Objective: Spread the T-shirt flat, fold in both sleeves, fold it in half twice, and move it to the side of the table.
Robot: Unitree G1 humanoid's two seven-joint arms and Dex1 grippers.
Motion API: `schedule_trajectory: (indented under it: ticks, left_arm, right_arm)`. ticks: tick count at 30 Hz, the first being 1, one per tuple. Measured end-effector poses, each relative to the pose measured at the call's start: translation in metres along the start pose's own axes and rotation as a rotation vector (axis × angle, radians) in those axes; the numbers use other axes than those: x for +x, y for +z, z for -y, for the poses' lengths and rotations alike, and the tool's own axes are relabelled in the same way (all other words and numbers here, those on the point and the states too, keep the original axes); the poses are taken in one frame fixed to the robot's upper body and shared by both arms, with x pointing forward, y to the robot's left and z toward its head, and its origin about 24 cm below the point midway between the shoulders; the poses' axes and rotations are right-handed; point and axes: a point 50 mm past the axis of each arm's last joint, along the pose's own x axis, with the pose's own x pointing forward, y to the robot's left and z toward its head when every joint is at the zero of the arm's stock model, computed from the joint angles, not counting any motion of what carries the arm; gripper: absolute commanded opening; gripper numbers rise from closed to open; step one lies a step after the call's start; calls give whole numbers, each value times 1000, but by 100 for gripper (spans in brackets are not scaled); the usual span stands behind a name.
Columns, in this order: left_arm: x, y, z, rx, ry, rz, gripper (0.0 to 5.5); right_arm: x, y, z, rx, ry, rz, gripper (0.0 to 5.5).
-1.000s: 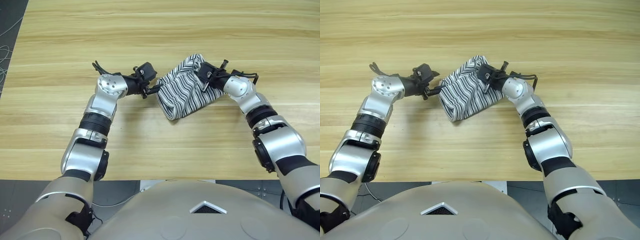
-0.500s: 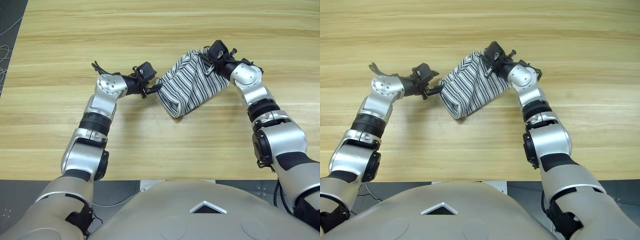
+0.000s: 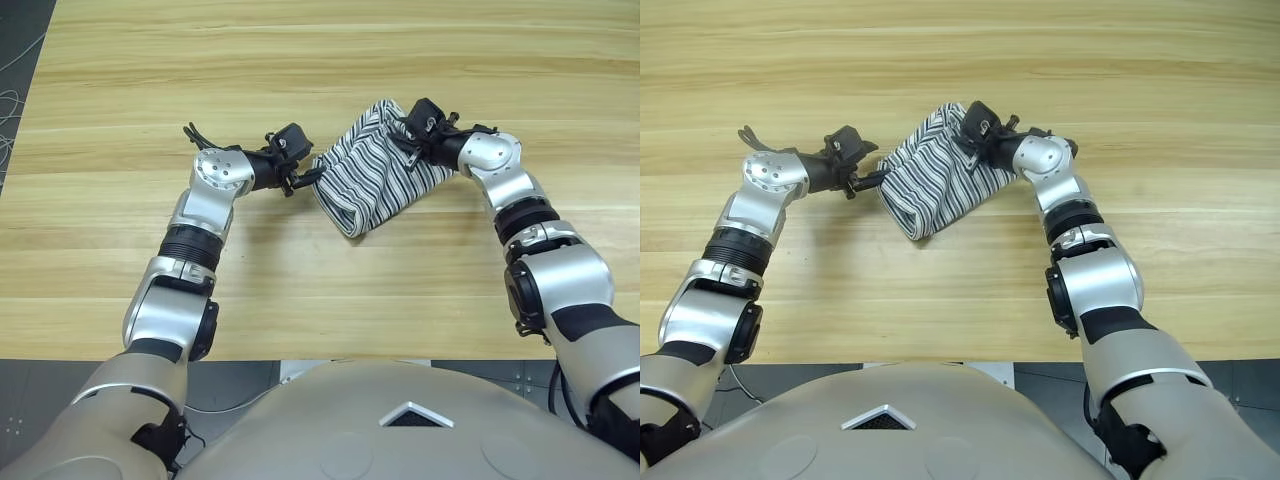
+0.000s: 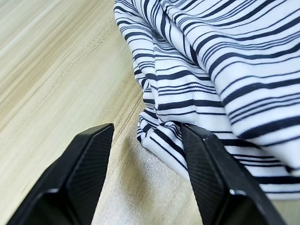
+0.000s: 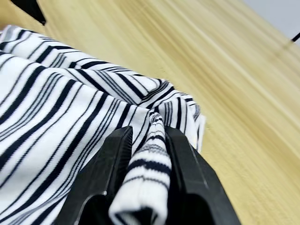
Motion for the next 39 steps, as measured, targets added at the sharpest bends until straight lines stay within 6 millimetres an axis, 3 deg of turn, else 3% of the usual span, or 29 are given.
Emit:
schedule_trajectory:
  ticks: [4, 9, 18, 24, 27, 29, 33, 39]
  left_arm:
    - [0, 0, 0, 0, -1, 0, 268]
    - [0, 0, 0, -1, -1, 1, 268]
    - [1, 0, 1, -2, -2, 1, 268]
    - [0, 0, -1, -29, 8, 9, 268]
    - [-3, 0, -5, -104, 36, 30, 268]
    - [-8, 3, -13, -197, 84, 91, 268]
    - [-12, 22, -22, -281, 126, 207, 268]
    - [-17, 31, -19, -338, 135, 274, 268]
  right_arm:
    - [-3, -2, 4, 11, -14, -19, 229]
    - [-5, 2, 13, 12, -89, -2, 232]
    - [-10, 32, 31, 40, -158, 197, 232]
    - [-10, 33, 31, 68, -141, 204, 232]
    - [-14, 27, 23, 140, 29, 198, 232]
    - [-18, 10, 7, 217, 160, 168, 232]
    - [-21, -7, 0, 275, 182, 98, 232]
    - [-16, -21, -8, 283, 142, 13, 232]
